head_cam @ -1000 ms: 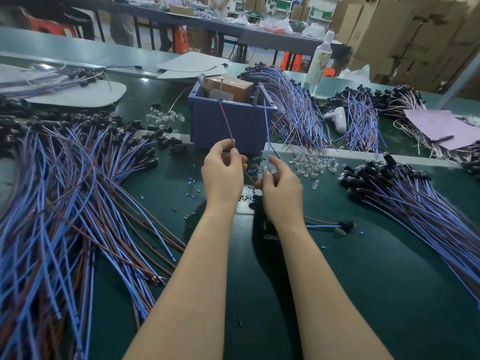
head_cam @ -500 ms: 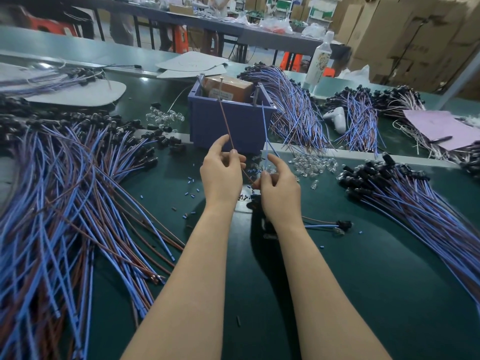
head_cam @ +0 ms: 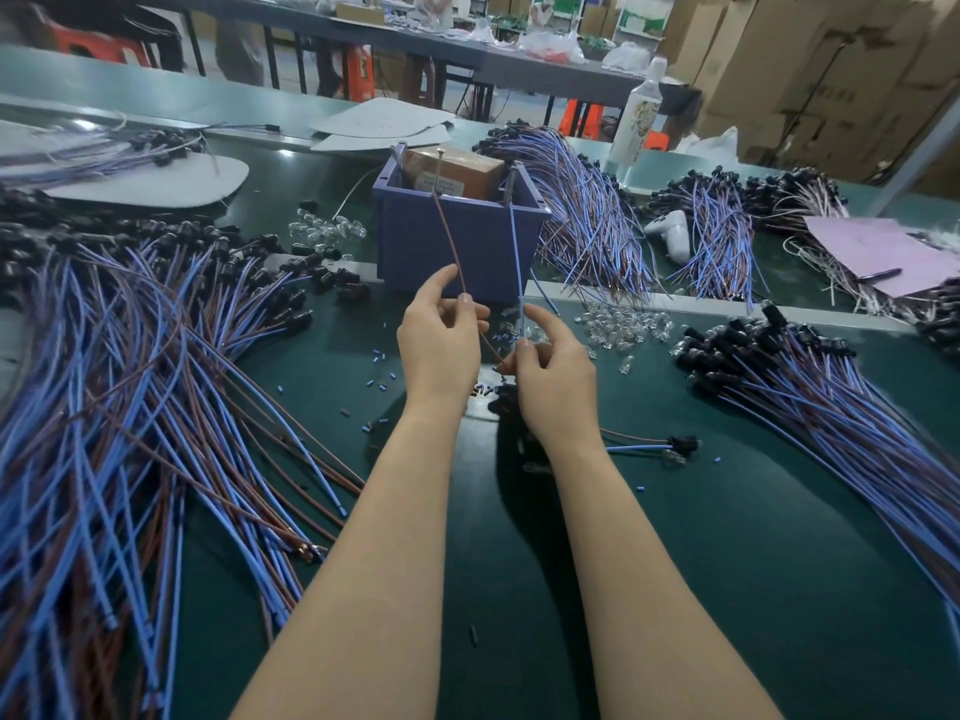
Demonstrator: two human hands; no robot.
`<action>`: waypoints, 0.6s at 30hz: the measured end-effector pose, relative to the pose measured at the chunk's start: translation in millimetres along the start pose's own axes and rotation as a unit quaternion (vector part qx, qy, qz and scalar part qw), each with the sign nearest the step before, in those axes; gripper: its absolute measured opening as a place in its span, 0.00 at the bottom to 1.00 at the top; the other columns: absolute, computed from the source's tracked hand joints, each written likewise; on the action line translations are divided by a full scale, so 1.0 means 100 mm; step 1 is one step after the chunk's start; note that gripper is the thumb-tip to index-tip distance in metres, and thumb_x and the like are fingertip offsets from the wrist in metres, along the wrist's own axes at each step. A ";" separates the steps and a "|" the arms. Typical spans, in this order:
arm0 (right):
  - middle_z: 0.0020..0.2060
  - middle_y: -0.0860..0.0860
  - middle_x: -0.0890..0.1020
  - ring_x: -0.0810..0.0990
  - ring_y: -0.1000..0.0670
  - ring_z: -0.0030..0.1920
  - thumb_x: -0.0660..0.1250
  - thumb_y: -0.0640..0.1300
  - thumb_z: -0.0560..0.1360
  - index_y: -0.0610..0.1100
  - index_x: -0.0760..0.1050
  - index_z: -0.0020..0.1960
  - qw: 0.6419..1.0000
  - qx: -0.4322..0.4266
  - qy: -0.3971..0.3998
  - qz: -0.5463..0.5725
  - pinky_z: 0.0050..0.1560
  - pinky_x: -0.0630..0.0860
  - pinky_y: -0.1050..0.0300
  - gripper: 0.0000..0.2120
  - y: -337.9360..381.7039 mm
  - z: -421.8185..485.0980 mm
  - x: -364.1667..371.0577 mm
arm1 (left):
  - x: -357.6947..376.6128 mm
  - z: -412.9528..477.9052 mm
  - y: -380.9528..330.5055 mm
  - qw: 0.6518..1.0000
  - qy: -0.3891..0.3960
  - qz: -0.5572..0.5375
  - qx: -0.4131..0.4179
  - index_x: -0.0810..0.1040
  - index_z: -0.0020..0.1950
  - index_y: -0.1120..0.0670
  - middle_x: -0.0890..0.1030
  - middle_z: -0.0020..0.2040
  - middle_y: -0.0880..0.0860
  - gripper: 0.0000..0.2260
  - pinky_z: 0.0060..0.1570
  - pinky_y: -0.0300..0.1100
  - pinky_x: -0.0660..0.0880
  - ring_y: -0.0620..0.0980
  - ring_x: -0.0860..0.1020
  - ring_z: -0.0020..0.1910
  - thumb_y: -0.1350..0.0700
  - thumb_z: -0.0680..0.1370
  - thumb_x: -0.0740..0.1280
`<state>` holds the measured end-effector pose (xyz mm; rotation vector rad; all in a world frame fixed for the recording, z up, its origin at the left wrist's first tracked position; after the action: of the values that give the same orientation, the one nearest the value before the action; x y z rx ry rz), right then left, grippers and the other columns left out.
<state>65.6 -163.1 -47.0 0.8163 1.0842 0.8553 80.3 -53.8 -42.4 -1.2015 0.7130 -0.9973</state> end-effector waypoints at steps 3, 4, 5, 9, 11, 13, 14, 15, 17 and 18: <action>0.32 0.54 0.78 0.74 0.59 0.31 0.59 0.37 0.79 0.47 0.72 0.66 1.000 -0.003 -0.001 0.000 0.35 0.69 0.72 0.17 0.00 0.00 -0.01 | 0.00 0.00 0.00 1.000 0.004 -0.001 0.001 0.72 0.66 0.55 0.80 0.37 0.48 0.15 0.42 0.32 0.76 0.41 0.78 0.35 0.62 0.80 0.60; 0.31 0.54 0.78 0.74 0.59 0.31 0.59 0.37 0.79 0.47 0.72 0.66 1.000 -0.004 -0.002 -0.001 0.35 0.69 0.71 0.17 0.00 0.01 -0.01 | 0.00 0.00 -0.01 1.000 0.004 -0.002 0.001 0.72 0.66 0.56 0.80 0.37 0.49 0.15 0.42 0.32 0.76 0.41 0.78 0.35 0.63 0.80 0.60; 0.31 0.54 0.78 0.73 0.59 0.30 0.59 0.37 0.79 0.47 0.72 0.66 1.000 -0.005 -0.003 -0.002 0.35 0.68 0.72 0.18 0.00 0.01 -0.01 | 0.00 0.00 -0.01 1.000 0.005 -0.004 0.001 0.72 0.66 0.56 0.80 0.37 0.49 0.15 0.43 0.33 0.76 0.42 0.78 0.35 0.63 0.80 0.60; 0.31 0.54 0.78 0.73 0.60 0.29 0.59 0.37 0.78 0.48 0.72 0.66 1.000 -0.010 -0.003 -0.001 0.34 0.68 0.74 0.17 0.01 0.00 -0.02 | 0.01 0.00 0.00 1.000 0.010 -0.005 0.000 0.72 0.66 0.55 0.80 0.37 0.48 0.15 0.41 0.31 0.75 0.41 0.78 0.35 0.62 0.80 0.60; 0.31 0.54 0.78 0.75 0.58 0.31 0.59 0.37 0.78 0.48 0.72 0.66 1.000 -0.009 -0.002 0.002 0.34 0.68 0.74 0.17 0.01 0.00 -0.01 | 0.00 0.00 0.00 1.000 0.012 -0.005 -0.002 0.72 0.66 0.55 0.80 0.37 0.48 0.15 0.41 0.30 0.75 0.41 0.78 0.34 0.62 0.80 0.60; 0.31 0.54 0.78 0.76 0.57 0.33 0.59 0.37 0.78 0.48 0.72 0.66 1.000 -0.006 -0.001 0.006 0.35 0.68 0.75 0.18 0.01 0.00 -0.01 | 0.00 0.01 0.00 1.000 0.013 -0.006 -0.003 0.72 0.67 0.55 0.80 0.37 0.48 0.15 0.41 0.31 0.75 0.41 0.78 0.35 0.62 0.80 0.60; 0.31 0.54 0.78 0.76 0.57 0.33 0.59 0.37 0.78 0.48 0.72 0.66 1.000 -0.006 -0.001 0.007 0.35 0.68 0.75 0.17 0.01 0.00 0.00 | 0.00 0.01 0.00 1.000 0.013 -0.007 -0.003 0.72 0.67 0.56 0.80 0.37 0.48 0.15 0.41 0.31 0.75 0.42 0.78 0.35 0.62 0.80 0.60; 0.31 0.54 0.78 0.76 0.57 0.33 0.59 0.37 0.78 0.48 0.73 0.65 1.000 -0.006 -0.001 0.008 0.35 0.68 0.75 0.17 0.01 0.00 0.00 | 0.00 0.01 0.00 1.000 0.014 -0.006 -0.003 0.72 0.67 0.56 0.80 0.38 0.48 0.15 0.42 0.32 0.75 0.42 0.78 0.35 0.62 0.80 0.60; 0.31 0.54 0.78 0.76 0.57 0.33 0.59 0.37 0.78 0.48 0.73 0.65 1.000 -0.006 0.000 0.010 0.36 0.69 0.74 0.17 0.01 0.00 0.00 | 0.00 0.01 0.00 1.000 0.015 -0.005 -0.003 0.72 0.67 0.56 0.80 0.38 0.49 0.15 0.42 0.33 0.75 0.43 0.78 0.36 0.62 0.80 0.60; 0.31 0.55 0.78 0.76 0.58 0.33 0.59 0.37 0.78 0.49 0.73 0.65 1.000 -0.005 0.000 0.010 0.37 0.70 0.72 0.17 0.01 0.00 0.00 | 0.00 0.01 0.00 1.000 0.016 -0.006 -0.003 0.72 0.67 0.55 0.80 0.38 0.49 0.15 0.43 0.34 0.75 0.43 0.78 0.36 0.62 0.80 0.60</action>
<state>65.1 -162.6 -46.3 0.8192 1.0725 0.8773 81.7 -53.5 -42.5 -1.1982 0.7357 -1.0269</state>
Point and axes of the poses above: each hand's wrist, its own z-axis towards the middle knuckle, its own x-axis out of the palm, y = z × x, the point moved 2 cm from there along z, towards the middle knuckle
